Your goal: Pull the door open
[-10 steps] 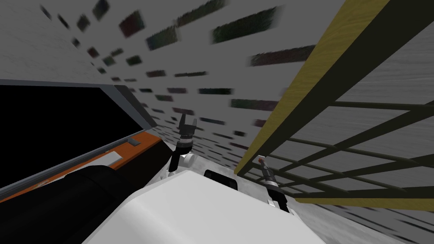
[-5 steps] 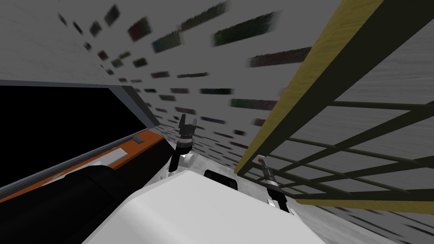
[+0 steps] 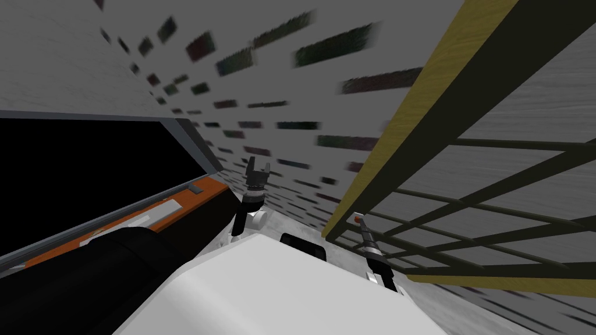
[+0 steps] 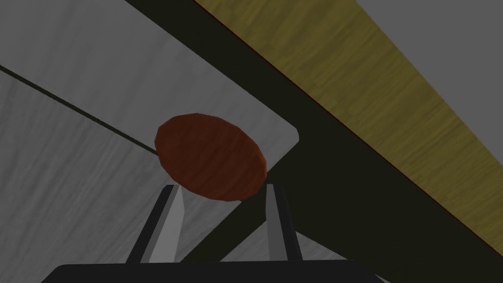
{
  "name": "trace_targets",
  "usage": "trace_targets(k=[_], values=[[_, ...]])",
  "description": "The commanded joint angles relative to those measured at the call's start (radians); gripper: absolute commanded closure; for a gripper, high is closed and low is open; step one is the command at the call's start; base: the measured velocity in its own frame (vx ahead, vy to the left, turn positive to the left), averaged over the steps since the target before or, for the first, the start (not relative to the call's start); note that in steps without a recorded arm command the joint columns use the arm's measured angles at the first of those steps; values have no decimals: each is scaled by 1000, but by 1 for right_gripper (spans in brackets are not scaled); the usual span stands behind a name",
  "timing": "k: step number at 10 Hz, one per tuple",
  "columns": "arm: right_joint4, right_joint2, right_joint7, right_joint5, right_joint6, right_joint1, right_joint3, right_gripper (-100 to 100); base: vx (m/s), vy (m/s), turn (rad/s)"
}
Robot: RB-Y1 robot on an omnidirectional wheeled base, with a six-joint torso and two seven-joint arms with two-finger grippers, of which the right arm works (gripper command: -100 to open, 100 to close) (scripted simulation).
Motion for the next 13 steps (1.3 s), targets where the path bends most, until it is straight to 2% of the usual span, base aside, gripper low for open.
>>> trace_targets(k=[1,4,5,7,8,9,10,11,12,13], values=[[6,9,-50,-14,-2,-4,18,100,-31,-15,65],[6,7,-127,-45,2,-7,34,100,-41,-23,51],[6,7,-133,-45,2,-7,34,100,-23,-10,26],[6,6,-198,-79,7,-11,51,100,-43,-18,71],[6,6,-215,-79,7,-11,51,100,-42,-24,27],[5,5,-249,-95,9,-12,60,100,-41,-20,67],[5,5,-257,-95,9,-12,60,100,-31,-21,26],[5,4,-295,-112,12,-14,68,100,-27,-13,29],[5,4,-298,-112,12,-14,68,100,-23,-14,42],[5,3,-339,-128,14,-15,77,100,-35,-16,72]])
